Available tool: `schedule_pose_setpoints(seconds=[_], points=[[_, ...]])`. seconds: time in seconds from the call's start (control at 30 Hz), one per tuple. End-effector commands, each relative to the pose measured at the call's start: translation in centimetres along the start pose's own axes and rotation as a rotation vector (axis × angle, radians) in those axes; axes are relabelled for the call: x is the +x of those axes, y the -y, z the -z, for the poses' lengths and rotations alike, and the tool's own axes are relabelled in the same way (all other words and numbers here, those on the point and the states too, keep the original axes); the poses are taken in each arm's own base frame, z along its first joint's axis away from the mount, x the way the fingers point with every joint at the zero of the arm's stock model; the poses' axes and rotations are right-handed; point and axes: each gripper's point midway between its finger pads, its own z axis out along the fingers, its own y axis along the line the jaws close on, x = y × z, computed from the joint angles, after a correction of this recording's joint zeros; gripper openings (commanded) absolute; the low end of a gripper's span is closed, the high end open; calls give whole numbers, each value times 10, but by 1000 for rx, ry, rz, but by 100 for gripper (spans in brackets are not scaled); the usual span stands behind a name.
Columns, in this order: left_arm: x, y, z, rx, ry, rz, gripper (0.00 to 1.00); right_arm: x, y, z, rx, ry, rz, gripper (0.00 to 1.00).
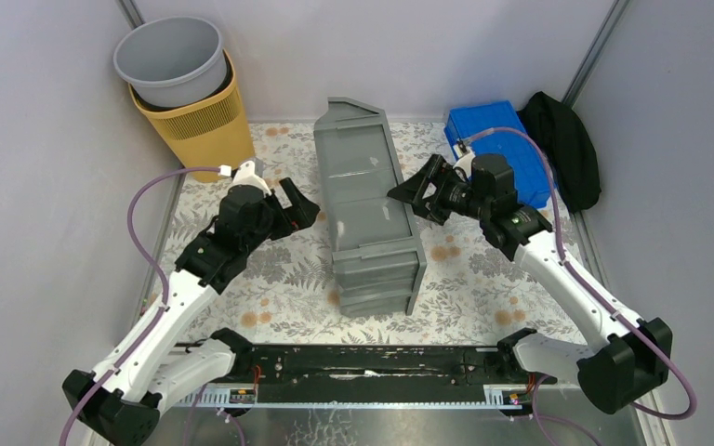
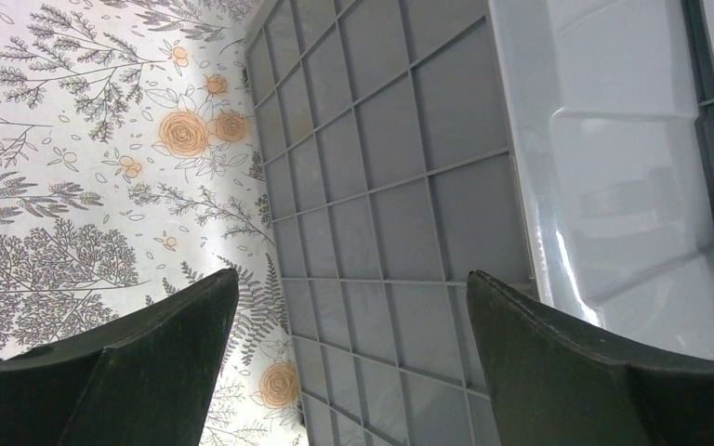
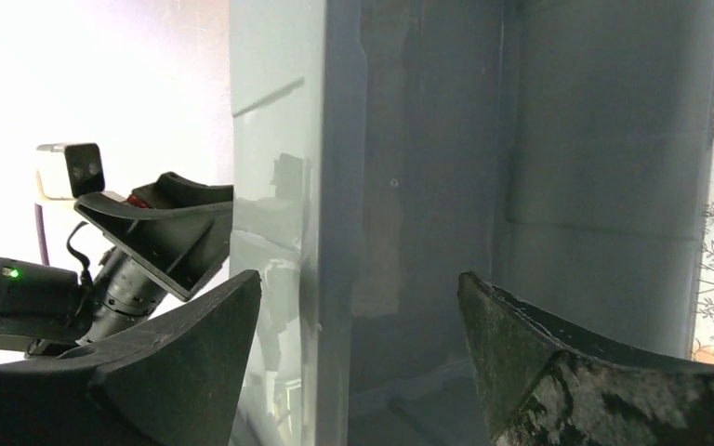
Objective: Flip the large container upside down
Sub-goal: Turn the container upside down at the center of the board.
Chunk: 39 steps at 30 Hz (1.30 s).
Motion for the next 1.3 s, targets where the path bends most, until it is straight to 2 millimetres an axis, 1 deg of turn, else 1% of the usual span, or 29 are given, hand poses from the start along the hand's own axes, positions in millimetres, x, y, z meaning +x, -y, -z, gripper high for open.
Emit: schedule_pose_setpoints(seconds=[0.0,0.13,0.33,0.43,0.57,0.6,0.63,0.7,0.73,0.77,0.93,1.07,1.1,1.17,1.27], points=[[-7,1,3,13,29,9,100,5,-8,12,-42,-3,51,85],[-8,1,5,11,31,6,100,5,-7,15,-34,-3,65,85],[-9,7,9,36,20,-9,100,7,-13,15,-51,-33,88,86],[-8,15,14,75,-5,-34,100,15,-20,14,-97,-90,104,89],[-5,24,20,119,-40,-59,100,25,-32,9,-180,-200,114,90],[-5,25,22,127,-43,-61,100,27,-35,6,-203,-231,116,89],[-4,26,22,131,-47,-63,100,30,-33,-1,-216,-278,105,86],[-4,26,23,135,-50,-69,100,35,-33,-9,-243,-361,83,78],[-3,26,23,134,-54,-73,100,38,-33,-13,-265,-405,73,71],[-3,26,23,134,-56,-77,100,38,-31,-18,-267,-429,60,69],[-2,25,24,131,-67,-89,100,33,-21,-32,-287,-501,36,68],[0,24,23,126,-79,-99,100,31,-21,-31,-356,-545,5,69],[0,23,23,120,-82,-101,100,33,-21,-31,-377,-558,-6,69],[1,16,20,83,-95,-101,100,36,-23,-28,-415,-577,-20,66],[2,14,16,73,-109,-97,100,37,-23,-27,-448,-594,-39,54]])
